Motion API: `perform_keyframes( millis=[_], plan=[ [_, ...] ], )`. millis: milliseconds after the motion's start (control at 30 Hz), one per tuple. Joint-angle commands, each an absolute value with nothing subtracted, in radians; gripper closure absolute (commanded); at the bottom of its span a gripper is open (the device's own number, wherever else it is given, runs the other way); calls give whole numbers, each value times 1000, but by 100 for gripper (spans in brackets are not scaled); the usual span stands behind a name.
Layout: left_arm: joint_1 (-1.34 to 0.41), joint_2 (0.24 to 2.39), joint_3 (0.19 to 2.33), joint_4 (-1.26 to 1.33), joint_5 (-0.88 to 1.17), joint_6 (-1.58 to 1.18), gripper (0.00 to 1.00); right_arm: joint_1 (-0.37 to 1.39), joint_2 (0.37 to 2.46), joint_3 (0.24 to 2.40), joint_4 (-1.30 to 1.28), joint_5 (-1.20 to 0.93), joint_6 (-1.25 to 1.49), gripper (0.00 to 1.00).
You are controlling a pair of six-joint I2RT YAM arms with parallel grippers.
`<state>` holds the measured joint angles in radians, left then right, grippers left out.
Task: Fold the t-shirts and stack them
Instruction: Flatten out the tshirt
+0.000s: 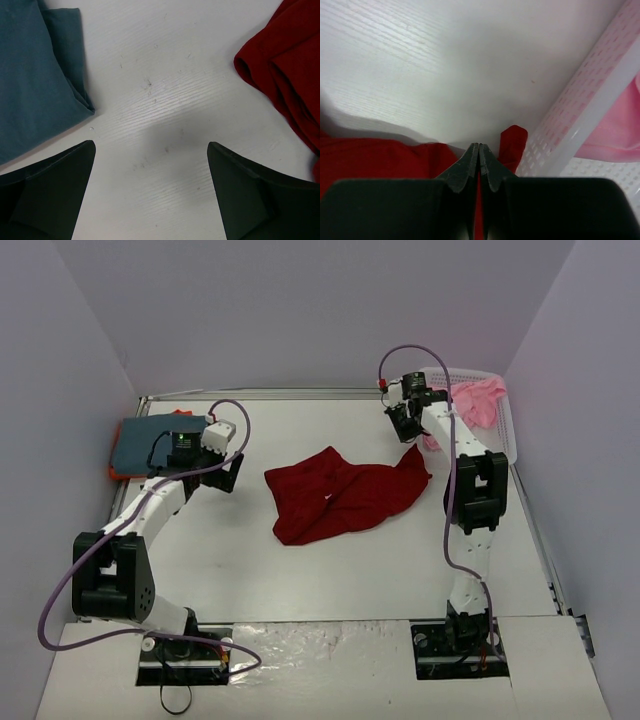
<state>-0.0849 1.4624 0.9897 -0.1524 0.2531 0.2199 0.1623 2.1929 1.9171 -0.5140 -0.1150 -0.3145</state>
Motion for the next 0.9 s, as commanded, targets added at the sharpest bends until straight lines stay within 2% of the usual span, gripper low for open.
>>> perform_keyframes(
  millis=[0,367,867],
  plan=[
    [-78,1460,1008,-146,272,210,6,137,2206,1954,-503,-19,-296,100],
    [-78,1470,1025,-170,282,201,6,68,2215,1931,-491,75,-273,100],
    [-77,1453,1020,-169,290,198,6,17,2221,1945,-486,46,-296,100]
  ],
)
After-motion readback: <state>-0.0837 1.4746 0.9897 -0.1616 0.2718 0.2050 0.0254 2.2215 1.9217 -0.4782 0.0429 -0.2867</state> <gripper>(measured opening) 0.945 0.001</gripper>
